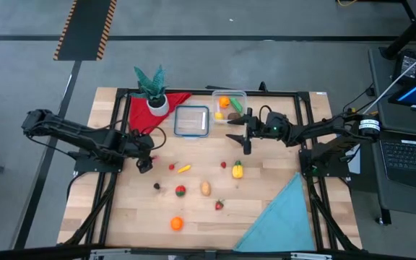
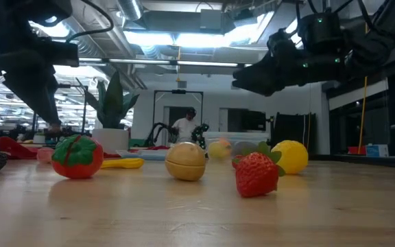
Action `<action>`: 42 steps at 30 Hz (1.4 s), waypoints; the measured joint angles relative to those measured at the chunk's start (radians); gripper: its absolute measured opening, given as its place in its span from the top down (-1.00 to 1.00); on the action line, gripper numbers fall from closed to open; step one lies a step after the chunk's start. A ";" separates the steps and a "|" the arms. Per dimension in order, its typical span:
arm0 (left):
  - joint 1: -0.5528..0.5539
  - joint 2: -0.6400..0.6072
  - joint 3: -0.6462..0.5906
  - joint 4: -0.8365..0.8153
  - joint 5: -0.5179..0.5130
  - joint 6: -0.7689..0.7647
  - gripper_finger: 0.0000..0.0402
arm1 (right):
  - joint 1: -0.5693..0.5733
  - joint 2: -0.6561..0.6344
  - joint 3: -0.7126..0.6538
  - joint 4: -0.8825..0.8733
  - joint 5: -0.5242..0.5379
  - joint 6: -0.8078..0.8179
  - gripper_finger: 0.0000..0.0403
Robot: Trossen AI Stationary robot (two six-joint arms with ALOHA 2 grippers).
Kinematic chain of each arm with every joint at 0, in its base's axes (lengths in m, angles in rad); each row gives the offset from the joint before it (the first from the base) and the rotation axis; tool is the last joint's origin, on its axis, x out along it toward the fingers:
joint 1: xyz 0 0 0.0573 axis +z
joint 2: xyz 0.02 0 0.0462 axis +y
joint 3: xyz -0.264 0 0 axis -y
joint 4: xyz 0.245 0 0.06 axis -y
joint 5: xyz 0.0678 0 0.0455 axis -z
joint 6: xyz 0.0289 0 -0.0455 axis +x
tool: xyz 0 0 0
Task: Pick and placing Produce into tupperware
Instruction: Put the peach into the transparent bin
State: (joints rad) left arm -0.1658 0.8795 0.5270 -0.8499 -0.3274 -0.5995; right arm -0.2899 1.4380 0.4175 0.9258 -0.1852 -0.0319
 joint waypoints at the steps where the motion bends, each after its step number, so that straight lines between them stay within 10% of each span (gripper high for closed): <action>1: 0.000 0.006 0.000 -0.003 0.007 -0.001 -0.56 | 0.000 0.000 0.000 -0.004 0.000 0.001 -0.36; 42: -0.077 0.397 0.000 0.146 0.022 -0.027 -0.56 | -0.001 0.001 0.002 -0.082 0.000 0.003 -0.36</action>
State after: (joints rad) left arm -0.2424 1.2766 0.5266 -0.7042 -0.3058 -0.6270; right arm -0.2905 1.4387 0.4191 0.8438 -0.1854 -0.0291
